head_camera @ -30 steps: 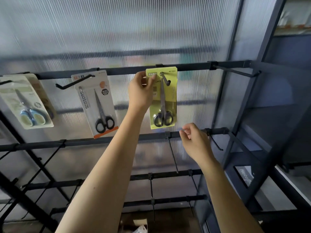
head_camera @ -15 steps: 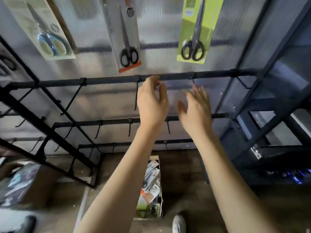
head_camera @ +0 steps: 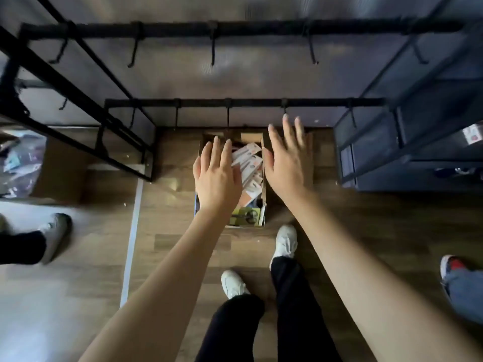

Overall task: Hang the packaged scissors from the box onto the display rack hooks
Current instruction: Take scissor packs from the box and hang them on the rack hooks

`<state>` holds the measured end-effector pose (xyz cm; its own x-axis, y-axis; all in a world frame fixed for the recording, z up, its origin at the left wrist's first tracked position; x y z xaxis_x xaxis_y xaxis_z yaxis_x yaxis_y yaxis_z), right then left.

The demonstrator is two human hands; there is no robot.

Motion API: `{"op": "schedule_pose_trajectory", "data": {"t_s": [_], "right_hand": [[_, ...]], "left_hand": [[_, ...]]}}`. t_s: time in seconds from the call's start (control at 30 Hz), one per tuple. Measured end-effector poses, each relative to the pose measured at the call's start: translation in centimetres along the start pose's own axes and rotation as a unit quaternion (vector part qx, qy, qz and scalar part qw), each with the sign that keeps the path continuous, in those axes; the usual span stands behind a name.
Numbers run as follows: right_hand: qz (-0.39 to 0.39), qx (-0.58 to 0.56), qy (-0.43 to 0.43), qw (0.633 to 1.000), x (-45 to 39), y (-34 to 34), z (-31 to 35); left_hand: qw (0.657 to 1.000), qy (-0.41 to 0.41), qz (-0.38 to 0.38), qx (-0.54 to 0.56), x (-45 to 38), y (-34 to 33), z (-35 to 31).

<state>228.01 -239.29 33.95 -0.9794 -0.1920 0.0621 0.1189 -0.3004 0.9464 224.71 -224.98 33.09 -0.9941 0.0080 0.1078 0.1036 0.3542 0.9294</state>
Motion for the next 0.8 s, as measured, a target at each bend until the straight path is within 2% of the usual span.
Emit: {"op": "schedule_pose_trajectory", "data": {"t_s": [0.13, 0.37, 0.53, 0.63, 0.8], "right_hand": [[0.113, 0.027, 0.024, 0.993, 0.7, -10.1, -2.3], [0.275, 0.129, 0.056, 0.951, 0.8, -24.0, -6.1], [0.338, 0.172, 0.087, 0.921, -0.3, -31.3, -8.1], [0.338, 0.186, 0.122, 0.915, -1.7, -34.6, -8.6], [0.342, 0.204, 0.182, 0.899, -4.0, -38.8, -9.2]], "left_hand": [[0.989, 0.046, 0.129, -0.047, 0.9, -8.0, 5.3], [0.957, 0.109, 0.246, -0.11, 2.1, -18.8, 13.3], [0.927, 0.142, 0.314, -0.144, 2.2, -24.9, 17.4], [0.913, 0.156, 0.345, -0.154, 1.2, -28.2, 18.8], [0.91, 0.187, 0.343, -0.136, -1.1, -33.7, 19.7]]}}
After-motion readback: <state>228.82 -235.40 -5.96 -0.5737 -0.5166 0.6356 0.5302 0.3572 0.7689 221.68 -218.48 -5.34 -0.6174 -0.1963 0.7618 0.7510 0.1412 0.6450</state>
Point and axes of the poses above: each hand's wrist, its own x-axis away from the middle knuckle, its own y-axis out of the back of the hand, z = x × y, the point moved 1 cm from there along -x, towards the middle knuckle, and after that the axes turned 15 degrees about z, right-handed, at the moved point
